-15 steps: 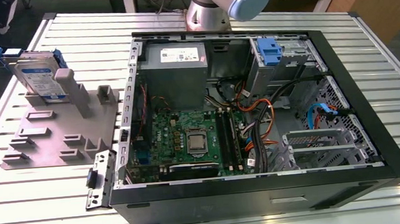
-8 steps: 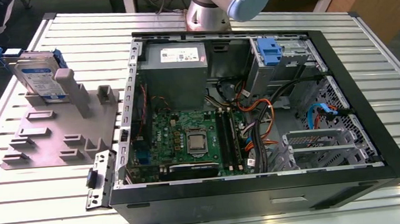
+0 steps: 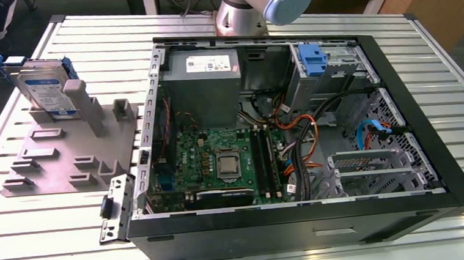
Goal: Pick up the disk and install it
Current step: 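Pick up the disk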
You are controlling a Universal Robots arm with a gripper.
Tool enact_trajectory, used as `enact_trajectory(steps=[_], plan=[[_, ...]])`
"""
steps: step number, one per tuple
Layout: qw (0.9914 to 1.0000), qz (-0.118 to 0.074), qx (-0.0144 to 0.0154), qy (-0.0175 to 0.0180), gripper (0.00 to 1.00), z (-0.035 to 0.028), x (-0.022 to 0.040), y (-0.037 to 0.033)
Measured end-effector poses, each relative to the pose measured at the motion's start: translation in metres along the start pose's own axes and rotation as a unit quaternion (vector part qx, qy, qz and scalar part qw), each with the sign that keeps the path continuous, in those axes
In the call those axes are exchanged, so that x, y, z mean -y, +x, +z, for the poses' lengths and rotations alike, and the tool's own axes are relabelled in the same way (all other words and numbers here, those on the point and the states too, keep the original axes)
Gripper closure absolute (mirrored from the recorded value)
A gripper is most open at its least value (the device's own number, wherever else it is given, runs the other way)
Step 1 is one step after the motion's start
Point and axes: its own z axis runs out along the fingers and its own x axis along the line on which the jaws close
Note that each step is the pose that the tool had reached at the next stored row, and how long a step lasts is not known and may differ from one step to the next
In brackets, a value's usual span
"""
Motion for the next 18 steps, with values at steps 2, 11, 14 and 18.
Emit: enact_trajectory(steps=[2, 11, 14, 18], plan=[[1.00000, -0.003, -0.0001, 0.0000, 0.89, 0.0010, 0.0001, 0.0004], [0.99995, -0.010, -0.0004, 0.0000, 0.89, 0.0009, 0.0001, 0.0004], [0.99993, -0.012, -0.0005, 0.0000, 0.89, 0.0009, 0.0001, 0.0004], [0.99988, -0.015, -0.0007, 0.0001, 0.89, 0.0009, 0.0001, 0.0004]])
